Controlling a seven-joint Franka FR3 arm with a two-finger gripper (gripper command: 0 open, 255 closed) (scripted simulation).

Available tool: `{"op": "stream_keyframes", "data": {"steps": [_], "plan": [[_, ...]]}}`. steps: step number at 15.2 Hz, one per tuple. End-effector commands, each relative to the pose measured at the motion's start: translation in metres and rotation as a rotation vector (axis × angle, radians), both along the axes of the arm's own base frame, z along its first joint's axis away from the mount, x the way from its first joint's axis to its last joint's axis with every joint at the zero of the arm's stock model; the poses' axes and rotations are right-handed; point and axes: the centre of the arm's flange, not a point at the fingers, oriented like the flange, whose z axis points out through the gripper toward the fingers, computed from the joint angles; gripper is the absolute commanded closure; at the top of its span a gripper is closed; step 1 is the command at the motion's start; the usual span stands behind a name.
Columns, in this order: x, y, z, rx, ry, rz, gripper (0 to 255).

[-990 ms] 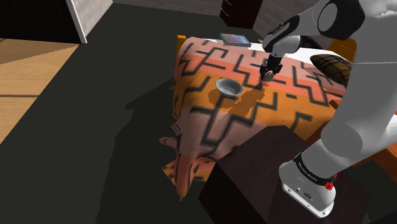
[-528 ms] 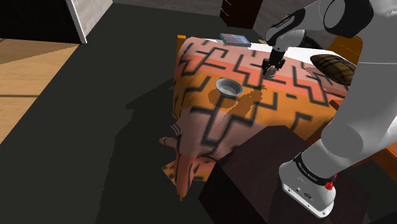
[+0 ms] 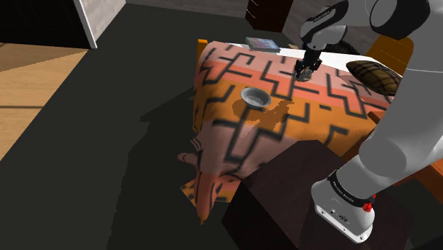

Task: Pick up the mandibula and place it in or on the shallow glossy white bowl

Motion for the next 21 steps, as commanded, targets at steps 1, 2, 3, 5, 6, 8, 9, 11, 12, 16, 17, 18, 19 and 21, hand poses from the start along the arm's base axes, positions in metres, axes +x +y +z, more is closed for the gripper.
{"op": "stream_keyframes", "data": {"steps": [1, 2, 3, 5, 6, 8, 9, 11, 12, 16, 17, 18, 19, 21], "plan": [[0.004, 0.021, 0.002, 0.000, 0.000, 0.000, 255], [0.007, 0.034, 0.002, 0.000, 0.000, 0.000, 255], [0.010, 0.047, 0.002, 0.000, 0.000, 0.000, 255], [0.015, 0.073, 0.001, 0.000, 0.000, 0.000, 255], [0.018, 0.086, 0.001, 0.000, 0.000, 0.000, 255], [0.023, 0.112, 0.001, 0.000, 0.000, 0.000, 255], [0.025, 0.125, 0.001, 0.000, 0.000, 0.000, 255], [0.031, 0.151, 0.001, 0.000, 0.000, 0.000, 255], [0.033, 0.163, 0.000, 0.000, 0.000, 0.000, 255], [0.044, 0.215, 0.000, 0.000, 0.000, 0.000, 255], [0.047, 0.228, 0.000, 0.000, 0.000, 0.000, 255], [0.049, 0.241, 0.000, 0.000, 0.000, 0.000, 255], [0.052, 0.254, -0.001, 0.000, 0.000, 0.000, 255], [0.057, 0.280, -0.001, 0.000, 0.000, 0.000, 255]]}}
